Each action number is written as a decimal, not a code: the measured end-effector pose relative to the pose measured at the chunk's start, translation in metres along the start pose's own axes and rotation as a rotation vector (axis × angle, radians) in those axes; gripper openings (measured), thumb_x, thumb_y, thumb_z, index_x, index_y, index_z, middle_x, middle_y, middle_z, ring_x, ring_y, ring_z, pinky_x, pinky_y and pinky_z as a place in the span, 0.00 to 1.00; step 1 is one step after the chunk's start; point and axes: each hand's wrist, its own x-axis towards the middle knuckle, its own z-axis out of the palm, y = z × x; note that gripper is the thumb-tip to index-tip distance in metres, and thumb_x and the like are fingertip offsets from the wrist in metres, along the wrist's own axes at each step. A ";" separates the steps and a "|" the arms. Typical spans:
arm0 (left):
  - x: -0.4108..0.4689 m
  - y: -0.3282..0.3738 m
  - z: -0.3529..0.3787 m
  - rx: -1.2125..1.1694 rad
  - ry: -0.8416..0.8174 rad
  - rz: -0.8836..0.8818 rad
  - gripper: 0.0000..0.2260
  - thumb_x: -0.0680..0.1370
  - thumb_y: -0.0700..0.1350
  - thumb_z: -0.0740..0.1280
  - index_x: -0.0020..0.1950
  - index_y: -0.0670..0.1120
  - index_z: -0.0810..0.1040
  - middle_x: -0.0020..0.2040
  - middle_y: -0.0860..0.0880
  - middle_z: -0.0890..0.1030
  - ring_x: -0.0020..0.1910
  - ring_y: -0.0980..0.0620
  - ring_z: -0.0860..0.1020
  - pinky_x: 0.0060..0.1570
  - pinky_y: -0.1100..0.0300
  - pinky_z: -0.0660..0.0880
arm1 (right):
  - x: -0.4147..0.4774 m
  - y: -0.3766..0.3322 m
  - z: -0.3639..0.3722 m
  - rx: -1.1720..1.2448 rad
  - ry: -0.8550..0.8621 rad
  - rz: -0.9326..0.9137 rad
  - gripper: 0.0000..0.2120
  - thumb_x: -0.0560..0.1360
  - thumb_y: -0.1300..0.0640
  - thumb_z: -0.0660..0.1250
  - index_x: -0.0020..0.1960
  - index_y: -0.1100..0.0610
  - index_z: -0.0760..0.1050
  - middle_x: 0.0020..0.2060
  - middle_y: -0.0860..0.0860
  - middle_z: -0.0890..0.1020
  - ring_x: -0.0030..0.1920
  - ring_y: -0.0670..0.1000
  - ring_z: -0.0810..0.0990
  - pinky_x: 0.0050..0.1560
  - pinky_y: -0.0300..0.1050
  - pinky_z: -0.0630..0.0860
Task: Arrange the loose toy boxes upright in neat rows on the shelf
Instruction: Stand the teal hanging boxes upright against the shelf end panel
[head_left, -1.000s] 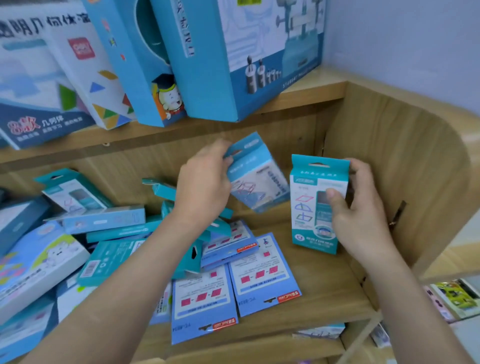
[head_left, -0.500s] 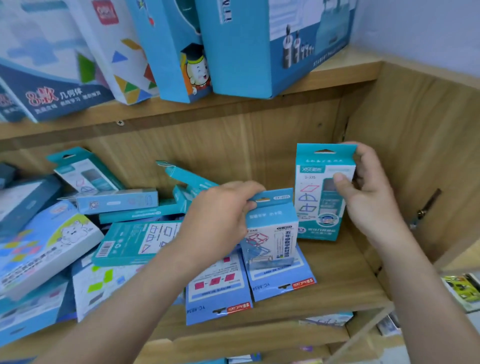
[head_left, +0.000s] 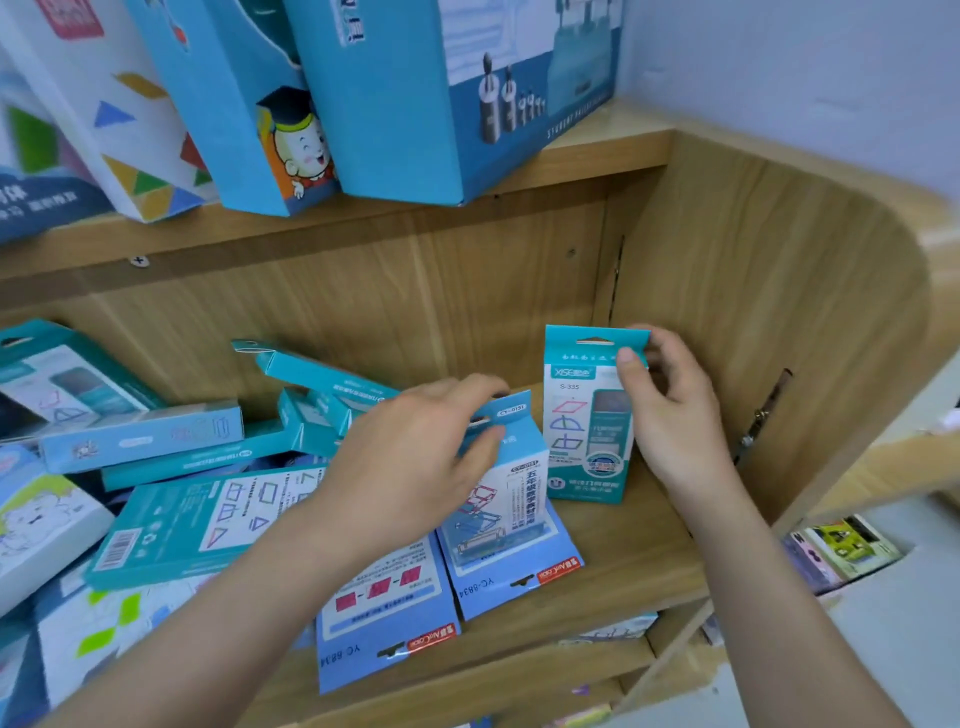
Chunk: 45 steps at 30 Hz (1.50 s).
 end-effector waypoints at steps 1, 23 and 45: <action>0.000 0.000 0.000 0.000 -0.003 0.003 0.15 0.78 0.56 0.60 0.64 0.59 0.68 0.57 0.58 0.78 0.56 0.54 0.76 0.50 0.54 0.74 | 0.000 0.000 -0.001 -0.023 0.023 -0.018 0.10 0.79 0.52 0.61 0.59 0.49 0.72 0.48 0.45 0.80 0.50 0.45 0.80 0.53 0.51 0.78; 0.114 0.009 -0.018 -0.039 -0.379 0.233 0.11 0.78 0.52 0.65 0.53 0.48 0.82 0.44 0.55 0.83 0.38 0.63 0.78 0.43 0.61 0.75 | -0.011 -0.004 0.002 -0.055 0.130 -0.143 0.11 0.74 0.55 0.69 0.54 0.47 0.71 0.45 0.41 0.78 0.45 0.35 0.76 0.44 0.34 0.74; 0.191 -0.023 0.044 -0.192 0.153 0.001 0.10 0.79 0.39 0.61 0.56 0.44 0.79 0.54 0.44 0.82 0.50 0.46 0.81 0.51 0.58 0.76 | 0.031 0.002 0.028 -0.513 -0.191 -0.259 0.31 0.78 0.62 0.60 0.76 0.47 0.53 0.77 0.47 0.53 0.75 0.50 0.57 0.71 0.50 0.65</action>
